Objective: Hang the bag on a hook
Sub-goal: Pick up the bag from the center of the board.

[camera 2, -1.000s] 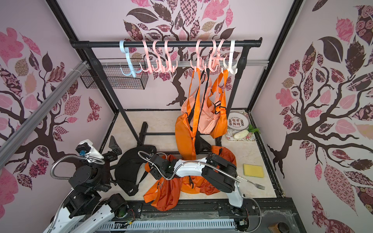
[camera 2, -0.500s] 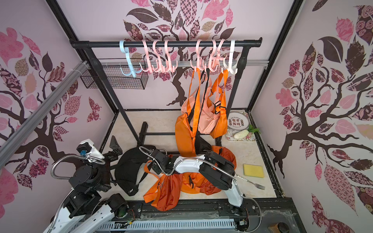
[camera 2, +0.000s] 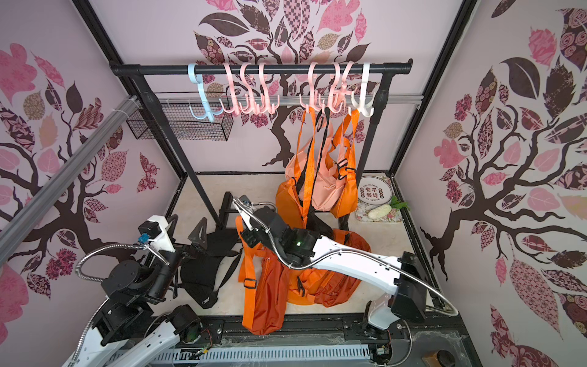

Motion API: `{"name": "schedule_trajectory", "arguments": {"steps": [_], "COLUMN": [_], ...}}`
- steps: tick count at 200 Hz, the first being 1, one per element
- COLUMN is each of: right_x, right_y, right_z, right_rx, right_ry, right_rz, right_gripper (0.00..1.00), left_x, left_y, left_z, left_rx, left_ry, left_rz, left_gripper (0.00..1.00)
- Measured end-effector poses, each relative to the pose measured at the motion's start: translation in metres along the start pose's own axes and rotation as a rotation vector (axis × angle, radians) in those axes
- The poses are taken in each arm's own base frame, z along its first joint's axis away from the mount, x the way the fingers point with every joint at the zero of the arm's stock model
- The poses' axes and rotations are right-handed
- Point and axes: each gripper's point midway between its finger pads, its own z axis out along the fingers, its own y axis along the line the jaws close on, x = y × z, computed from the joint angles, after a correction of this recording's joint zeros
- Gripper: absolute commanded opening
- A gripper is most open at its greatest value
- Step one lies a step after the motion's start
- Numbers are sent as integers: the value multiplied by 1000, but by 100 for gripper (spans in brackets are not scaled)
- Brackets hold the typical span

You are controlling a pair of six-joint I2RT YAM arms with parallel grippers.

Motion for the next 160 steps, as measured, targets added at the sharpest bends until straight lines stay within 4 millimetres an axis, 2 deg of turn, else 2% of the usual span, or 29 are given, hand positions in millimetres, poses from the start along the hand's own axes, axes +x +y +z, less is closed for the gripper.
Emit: {"name": "schedule_trajectory", "arguments": {"steps": [10,23,46,67,84,108,160], "right_x": [-28,-51,-76,-91,-101,-113,-129], "right_y": [-10,-21,-35,-44,-49,-53,-54], "right_z": [-14,-28,-45,-56,-64,-75,-99], "right_rx": [33,73,125,161,178,181,132], "right_ry": [-53,-91,-116,-127,-135,-148,-162], "right_rz": [3,2,-5,-11,-10,-3,15], "right_gripper": [0,0,0,0,0,0,0], "left_x": [-11,-24,-34,-35,-25,-6,42], "left_y": [-18,-38,-66,-87,-98,-105,-105], "left_z": [3,3,-2,-6,-6,1,40], "left_rx": [94,203,365,480,535,544,426], "left_ry": [2,-1,5,33,78,156,308], "left_rz": [-11,-31,-77,-106,-110,-88,49], "left_gripper": [85,85,83,82,82,82,82]}}
